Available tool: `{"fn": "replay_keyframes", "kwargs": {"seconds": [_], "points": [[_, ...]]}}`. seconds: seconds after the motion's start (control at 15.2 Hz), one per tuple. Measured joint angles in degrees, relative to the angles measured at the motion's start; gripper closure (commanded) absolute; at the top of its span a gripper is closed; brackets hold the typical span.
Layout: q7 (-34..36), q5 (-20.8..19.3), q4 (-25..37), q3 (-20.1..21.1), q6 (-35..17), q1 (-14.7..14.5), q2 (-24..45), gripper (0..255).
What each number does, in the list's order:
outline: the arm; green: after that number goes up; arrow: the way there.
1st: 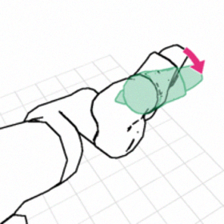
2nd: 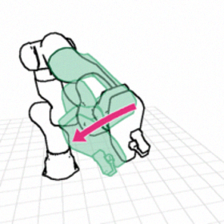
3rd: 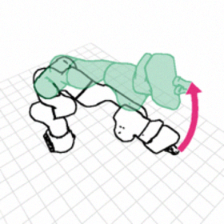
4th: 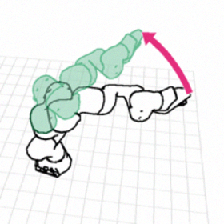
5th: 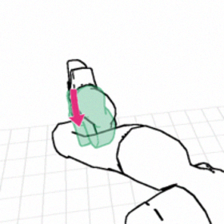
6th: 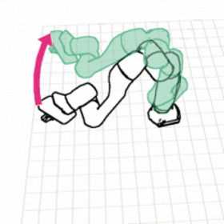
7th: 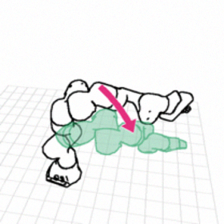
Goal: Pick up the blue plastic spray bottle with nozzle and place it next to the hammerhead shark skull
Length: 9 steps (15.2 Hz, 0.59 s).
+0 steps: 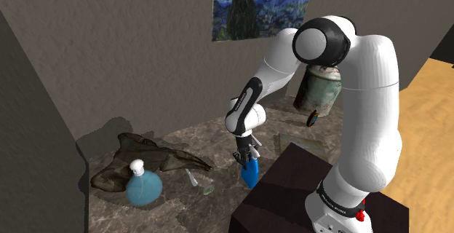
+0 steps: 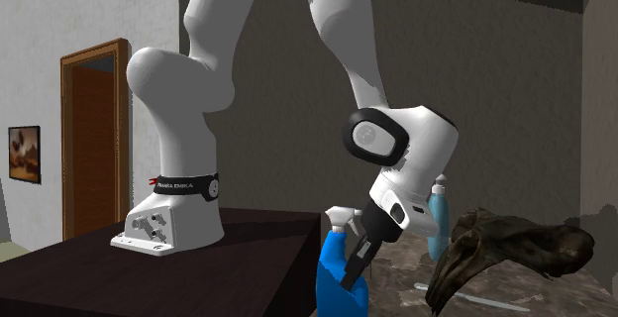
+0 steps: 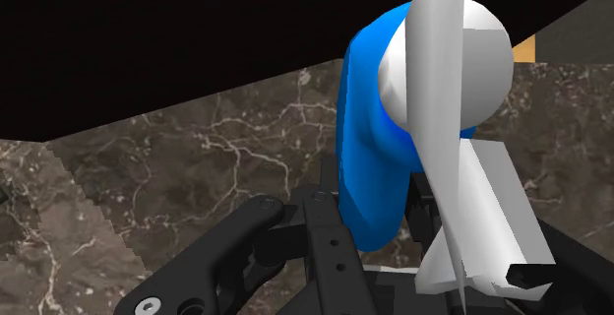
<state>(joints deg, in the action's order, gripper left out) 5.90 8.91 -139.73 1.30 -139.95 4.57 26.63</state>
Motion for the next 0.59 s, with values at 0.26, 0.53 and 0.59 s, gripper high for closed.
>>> {"fn": "replay_keyframes", "kwargs": {"seconds": [0.26,0.53,0.59], "points": [[0.1,0.0,-0.1,0.0,0.3,0.0,-0.4,255],[0.3,-0.3,-1.0,-0.2,2.5,0.0,-3.5,255],[0.5,-0.3,-1.4,-0.2,3.2,-0.1,-4.6,255]]}}
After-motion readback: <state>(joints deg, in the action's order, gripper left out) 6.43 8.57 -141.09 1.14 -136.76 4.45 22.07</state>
